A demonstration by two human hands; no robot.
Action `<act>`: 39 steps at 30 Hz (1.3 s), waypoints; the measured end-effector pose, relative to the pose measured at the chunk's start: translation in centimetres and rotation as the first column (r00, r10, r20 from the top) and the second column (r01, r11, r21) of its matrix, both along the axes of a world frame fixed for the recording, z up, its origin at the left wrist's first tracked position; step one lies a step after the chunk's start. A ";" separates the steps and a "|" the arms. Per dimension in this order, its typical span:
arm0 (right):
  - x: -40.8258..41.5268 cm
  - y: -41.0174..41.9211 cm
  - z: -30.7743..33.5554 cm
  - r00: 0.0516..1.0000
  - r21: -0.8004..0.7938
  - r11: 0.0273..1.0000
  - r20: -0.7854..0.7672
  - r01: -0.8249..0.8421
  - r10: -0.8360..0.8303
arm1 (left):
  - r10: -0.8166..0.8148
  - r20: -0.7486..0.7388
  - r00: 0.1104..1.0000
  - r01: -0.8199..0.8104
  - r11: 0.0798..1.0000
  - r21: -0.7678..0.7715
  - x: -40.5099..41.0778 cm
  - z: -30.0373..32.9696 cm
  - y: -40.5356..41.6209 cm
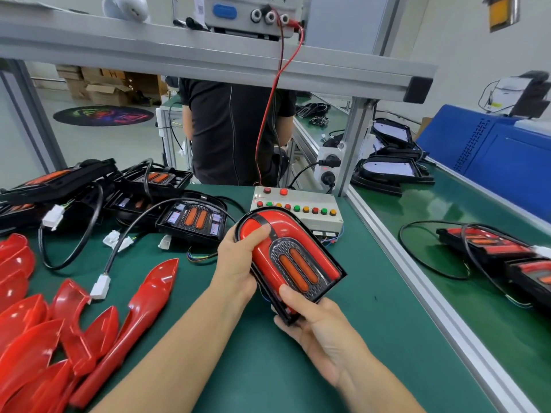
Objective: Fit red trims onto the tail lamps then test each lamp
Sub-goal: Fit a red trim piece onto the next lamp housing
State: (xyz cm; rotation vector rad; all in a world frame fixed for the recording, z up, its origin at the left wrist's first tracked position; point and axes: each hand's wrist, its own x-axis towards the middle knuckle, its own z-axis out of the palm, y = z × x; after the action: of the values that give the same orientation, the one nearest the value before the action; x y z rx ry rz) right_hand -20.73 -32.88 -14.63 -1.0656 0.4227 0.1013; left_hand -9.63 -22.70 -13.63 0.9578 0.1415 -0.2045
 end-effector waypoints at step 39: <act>0.9 -6.1 1.0 0.877 -0.043 0.892 0.165 -0.451 0.451 | -0.594 0.264 0.760 0.597 0.798 0.075 0.4 2.0 -1.2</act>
State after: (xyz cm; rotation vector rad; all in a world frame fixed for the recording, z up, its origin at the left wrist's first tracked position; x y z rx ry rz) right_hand -19.87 -39.01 -13.59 -1.1507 0.0102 0.4230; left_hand -9.19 -23.86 -11.64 0.9850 -0.4381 -0.6595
